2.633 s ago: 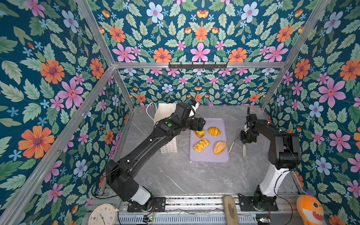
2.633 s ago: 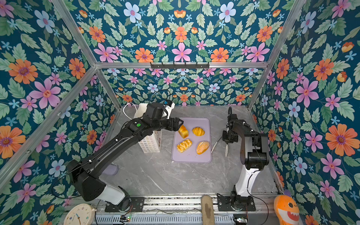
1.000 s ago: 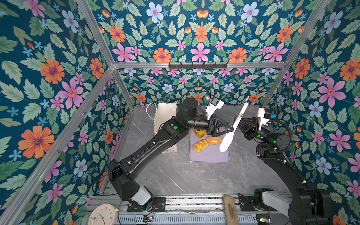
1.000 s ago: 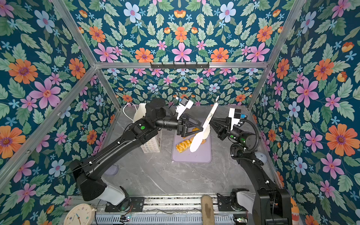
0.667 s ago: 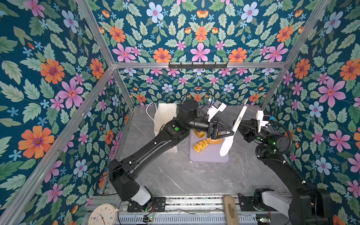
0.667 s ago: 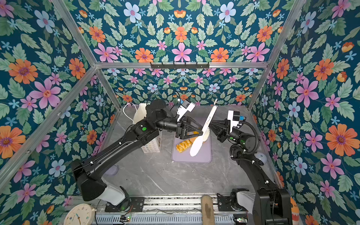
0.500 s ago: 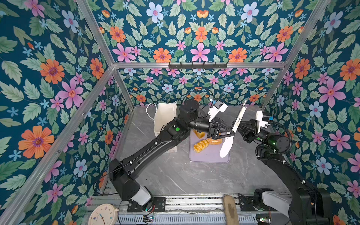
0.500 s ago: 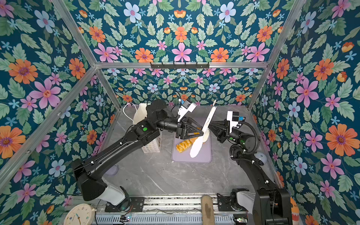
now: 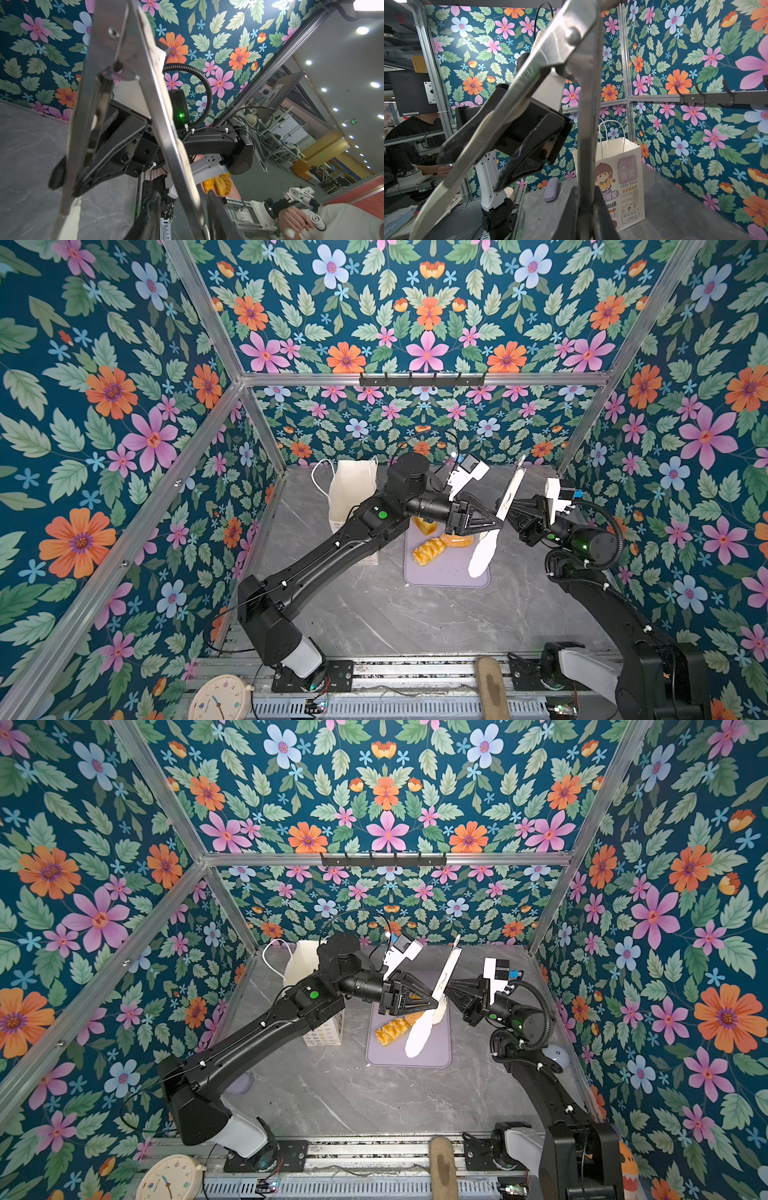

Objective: Pack bread into a paper bag
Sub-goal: Pass the pair of food tongs.

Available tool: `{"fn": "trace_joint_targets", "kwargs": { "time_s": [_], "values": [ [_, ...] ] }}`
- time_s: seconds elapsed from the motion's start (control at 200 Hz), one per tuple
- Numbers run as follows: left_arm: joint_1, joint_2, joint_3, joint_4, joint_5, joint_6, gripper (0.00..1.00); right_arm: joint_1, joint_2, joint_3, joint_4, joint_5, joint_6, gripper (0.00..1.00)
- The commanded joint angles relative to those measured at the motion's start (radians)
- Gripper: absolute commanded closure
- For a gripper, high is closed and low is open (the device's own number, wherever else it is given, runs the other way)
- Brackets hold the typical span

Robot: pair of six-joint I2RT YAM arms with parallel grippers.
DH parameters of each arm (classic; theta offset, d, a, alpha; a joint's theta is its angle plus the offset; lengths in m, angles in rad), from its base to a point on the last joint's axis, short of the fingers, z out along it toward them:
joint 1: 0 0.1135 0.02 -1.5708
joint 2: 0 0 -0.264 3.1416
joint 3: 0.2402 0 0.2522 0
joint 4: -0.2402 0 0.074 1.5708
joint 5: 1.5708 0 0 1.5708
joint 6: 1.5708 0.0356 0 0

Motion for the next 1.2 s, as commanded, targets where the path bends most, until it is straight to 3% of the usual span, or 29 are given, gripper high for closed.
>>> {"fn": "trace_joint_targets", "kwargs": {
  "time_s": [0.0,0.38,0.475,0.565,0.635,0.78,0.835,0.91,1.075,1.195],
  "values": [
    [-0.007,-0.005,-0.002,-0.020,0.005,0.046,0.62,0.001,-0.015,0.002,0.014,0.017,-0.020,1.00],
    [-0.012,-0.005,0.004,-0.043,0.011,0.086,0.90,0.001,-0.075,-0.018,-0.090,0.028,-0.094,1.00],
    [-0.012,0.002,0.018,-0.092,-0.011,0.140,0.92,0.001,-0.102,-0.046,-0.102,0.078,-0.114,0.80],
    [-0.012,0.009,0.042,-0.190,-0.079,0.234,1.00,0.001,-0.131,-0.069,-0.130,0.103,-0.152,0.75],
    [-0.010,0.007,0.043,-0.220,-0.100,0.275,1.00,0.001,-0.155,-0.070,-0.184,0.095,-0.182,0.67],
    [-0.011,-0.012,0.037,-0.242,-0.124,0.332,1.00,0.002,-0.224,-0.052,-0.376,0.071,-0.253,0.26],
    [-0.010,-0.023,0.037,-0.266,-0.147,0.368,1.00,0.001,-0.249,-0.045,-0.431,0.073,-0.267,0.15],
    [-0.010,-0.045,0.035,-0.313,-0.192,0.439,1.00,0.002,-0.269,-0.034,-0.471,0.052,-0.266,0.08],
    [-0.010,-0.082,0.045,-0.458,-0.346,0.593,1.00,0.001,-0.278,0.044,-0.607,-0.060,-0.261,0.05],
    [-0.012,-0.080,0.047,-0.520,-0.332,0.657,1.00,0.001,-0.272,0.088,-0.664,-0.103,-0.248,0.04]
  ]
}}
